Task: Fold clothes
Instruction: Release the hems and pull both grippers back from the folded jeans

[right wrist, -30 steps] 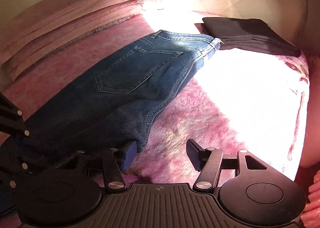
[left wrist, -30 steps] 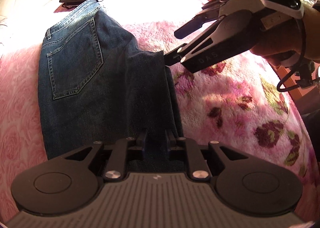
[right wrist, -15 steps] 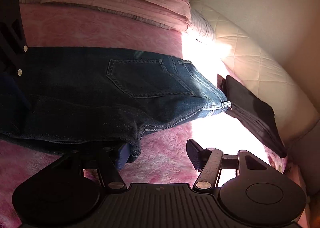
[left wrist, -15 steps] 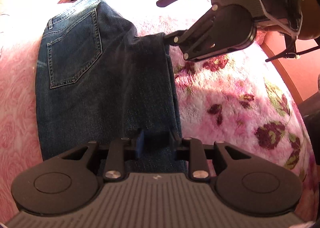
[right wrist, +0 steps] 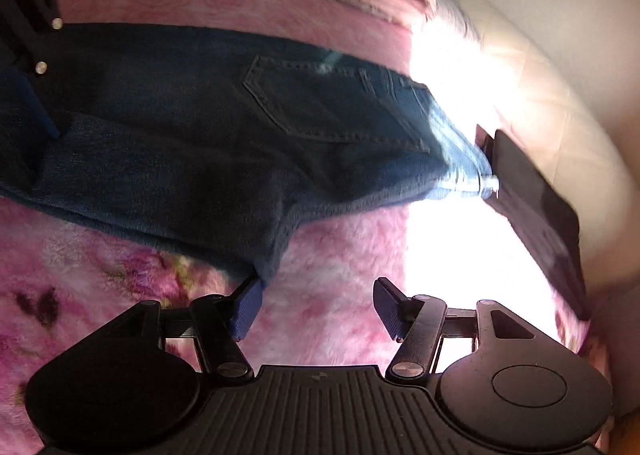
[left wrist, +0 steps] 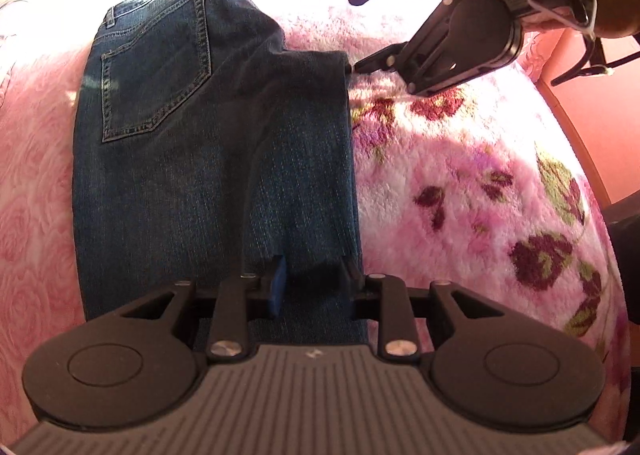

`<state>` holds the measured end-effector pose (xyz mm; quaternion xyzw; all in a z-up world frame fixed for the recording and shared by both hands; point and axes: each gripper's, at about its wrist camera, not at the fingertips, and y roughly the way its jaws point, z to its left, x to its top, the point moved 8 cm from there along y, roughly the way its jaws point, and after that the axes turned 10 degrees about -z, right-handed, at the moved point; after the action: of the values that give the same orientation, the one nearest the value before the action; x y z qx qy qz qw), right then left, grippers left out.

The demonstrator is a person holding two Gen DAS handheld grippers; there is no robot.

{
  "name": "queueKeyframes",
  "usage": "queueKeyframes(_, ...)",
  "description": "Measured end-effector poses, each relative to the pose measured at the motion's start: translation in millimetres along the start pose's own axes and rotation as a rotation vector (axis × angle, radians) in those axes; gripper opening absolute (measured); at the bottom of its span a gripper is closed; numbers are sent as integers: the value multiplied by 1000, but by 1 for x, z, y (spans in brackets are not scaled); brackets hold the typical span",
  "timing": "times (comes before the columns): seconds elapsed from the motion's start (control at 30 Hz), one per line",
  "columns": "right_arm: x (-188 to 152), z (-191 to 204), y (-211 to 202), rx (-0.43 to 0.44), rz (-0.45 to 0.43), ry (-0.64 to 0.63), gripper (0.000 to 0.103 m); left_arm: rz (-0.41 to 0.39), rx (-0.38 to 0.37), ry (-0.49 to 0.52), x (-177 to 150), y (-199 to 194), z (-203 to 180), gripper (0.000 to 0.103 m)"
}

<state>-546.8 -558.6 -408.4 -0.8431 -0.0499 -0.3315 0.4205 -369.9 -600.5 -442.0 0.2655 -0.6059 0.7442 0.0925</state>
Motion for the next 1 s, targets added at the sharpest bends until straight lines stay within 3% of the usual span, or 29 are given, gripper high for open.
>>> queueKeyframes(0.13, -10, -11, -18, 56, 79, 145, 60, 51, 78, -68, -26, -29, 2, 24)
queueKeyframes(0.27, -3, -10, -49, 146, 128, 273, 60, 101, 187, -219, -54, -73, 3, 26)
queueKeyframes(0.37, 13, -10, -75, 188, 157, 374, 63, 109, 265, -341, -71, -114, -4, 36)
queueKeyframes(0.4, 21, -10, -84, 191, 156, 390, 70, 106, 286, -381, -76, -127, -8, 40)
queueKeyframes(0.47, 37, -10, -102, 196, 154, 417, 75, 93, 318, -455, -83, -150, -18, 48)
queueKeyframes(0.6, 69, 6, -148, 201, 155, 362, 75, 57, 362, -554, -93, -192, -41, 69)
queueKeyframes(0.73, 97, 24, -189, 208, 143, 305, 76, 33, 394, -616, -101, -227, -61, 81)
queueKeyframes(1.0, 135, 58, -221, 270, 95, 184, 76, 42, 508, -778, -134, -278, -72, 90)
